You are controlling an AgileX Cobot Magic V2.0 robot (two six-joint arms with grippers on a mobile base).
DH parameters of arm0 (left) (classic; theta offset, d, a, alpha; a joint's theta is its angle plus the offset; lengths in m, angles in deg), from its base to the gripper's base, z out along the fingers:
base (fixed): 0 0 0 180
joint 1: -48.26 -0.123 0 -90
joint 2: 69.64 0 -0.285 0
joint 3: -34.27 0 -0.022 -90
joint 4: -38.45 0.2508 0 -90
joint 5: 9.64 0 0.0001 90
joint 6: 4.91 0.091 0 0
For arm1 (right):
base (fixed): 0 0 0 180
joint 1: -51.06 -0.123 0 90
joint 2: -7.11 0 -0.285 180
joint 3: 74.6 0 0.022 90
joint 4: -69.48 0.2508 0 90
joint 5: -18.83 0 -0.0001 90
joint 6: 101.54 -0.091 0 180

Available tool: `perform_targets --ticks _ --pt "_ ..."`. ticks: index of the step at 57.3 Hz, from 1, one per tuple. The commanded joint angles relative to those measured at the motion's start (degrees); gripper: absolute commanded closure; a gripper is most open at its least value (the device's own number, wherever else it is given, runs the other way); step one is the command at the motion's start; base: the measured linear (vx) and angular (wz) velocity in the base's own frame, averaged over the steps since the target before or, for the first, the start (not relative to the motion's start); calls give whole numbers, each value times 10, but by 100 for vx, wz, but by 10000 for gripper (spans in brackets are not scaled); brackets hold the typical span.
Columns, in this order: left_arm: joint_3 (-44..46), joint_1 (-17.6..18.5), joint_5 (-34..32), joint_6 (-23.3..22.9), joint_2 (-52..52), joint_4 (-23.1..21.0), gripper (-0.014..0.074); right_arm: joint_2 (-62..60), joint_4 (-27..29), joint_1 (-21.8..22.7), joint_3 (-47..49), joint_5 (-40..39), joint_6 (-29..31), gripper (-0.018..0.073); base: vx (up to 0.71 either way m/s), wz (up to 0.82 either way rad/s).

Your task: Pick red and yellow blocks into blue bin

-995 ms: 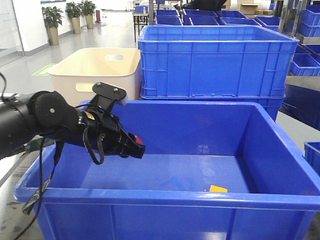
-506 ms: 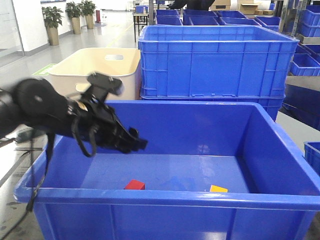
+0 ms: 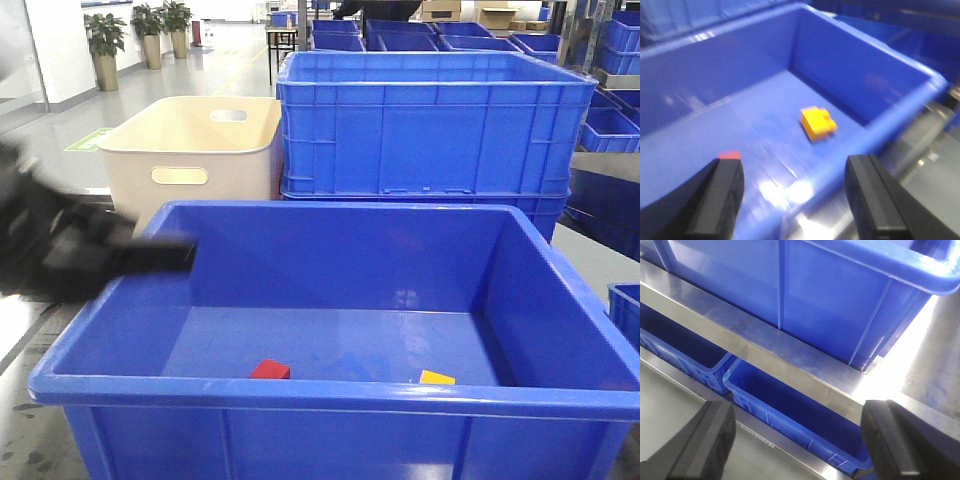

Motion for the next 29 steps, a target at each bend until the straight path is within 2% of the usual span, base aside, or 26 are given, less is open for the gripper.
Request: perform_targets --ticks 1,12,17,21,29 --pt "-49 3 -51 8 63 -26 62 4 0 2 15 -37 2 1 0 0" --pt "-196 3 -49 -1 177 -25 62 4 8 2 15 -44 2 1 0 0" --pt "-252 3 -51 -20 219 -17 62 4 8 2 15 -41 2 1 0 0" --pt "-287 3 -55 -46 254 7 62 4 9 2 15 -40 2 1 0 0" --pt "-344 3 -83 -123 299 91 62 4 6 2 15 -36 2 1 0 0"
